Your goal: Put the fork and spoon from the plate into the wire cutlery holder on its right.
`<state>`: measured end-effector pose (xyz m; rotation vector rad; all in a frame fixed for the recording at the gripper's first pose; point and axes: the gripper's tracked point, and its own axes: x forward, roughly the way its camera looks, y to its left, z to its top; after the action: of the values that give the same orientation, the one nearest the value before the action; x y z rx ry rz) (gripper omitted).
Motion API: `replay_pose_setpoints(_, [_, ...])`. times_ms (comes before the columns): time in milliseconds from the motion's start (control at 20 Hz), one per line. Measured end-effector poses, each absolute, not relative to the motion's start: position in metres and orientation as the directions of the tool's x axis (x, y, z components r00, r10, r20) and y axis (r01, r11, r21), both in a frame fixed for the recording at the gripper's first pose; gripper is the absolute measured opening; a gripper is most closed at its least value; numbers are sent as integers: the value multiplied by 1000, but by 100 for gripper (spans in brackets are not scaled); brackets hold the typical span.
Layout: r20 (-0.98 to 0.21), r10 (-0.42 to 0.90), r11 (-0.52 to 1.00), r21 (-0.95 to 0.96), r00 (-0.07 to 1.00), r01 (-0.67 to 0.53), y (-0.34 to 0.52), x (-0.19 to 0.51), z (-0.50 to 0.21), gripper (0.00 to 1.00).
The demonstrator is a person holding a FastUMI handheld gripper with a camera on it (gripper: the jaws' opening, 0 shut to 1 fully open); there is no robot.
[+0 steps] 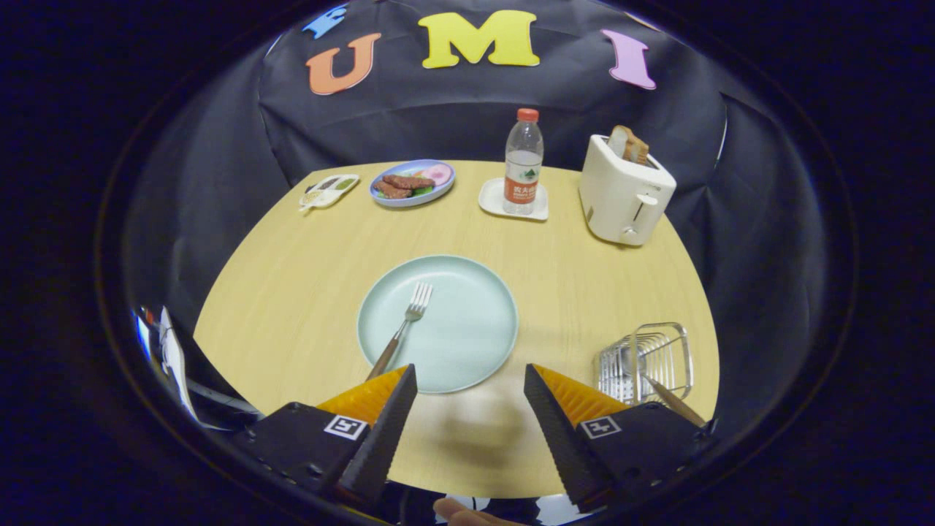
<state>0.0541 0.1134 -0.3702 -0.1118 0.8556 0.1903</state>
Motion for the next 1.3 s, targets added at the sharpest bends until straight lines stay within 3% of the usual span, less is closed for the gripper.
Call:
replay_pose_setpoints(300, [-798,133,988,56,587,-147,162,60,-398,93])
replay_pose_setpoints(800, [-766,62,992,119,640,46,206,77,-429,93])
replay_pose_setpoints(900, [-756,-3,993,76,655,92,199,79,-436,79])
replay_pose_setpoints(1050, [-797,33,989,113,603,95,211,70,-457,51])
replay_pose_setpoints(1200, [-788,38,989,118,614,90,209,74,-457,36])
replay_pose_setpoints(1250, [-790,44,989,123,612,87,207,72,-455,35])
replay_pose_setpoints(1300, [-795,52,988,130,604,86,211,71,-461,22])
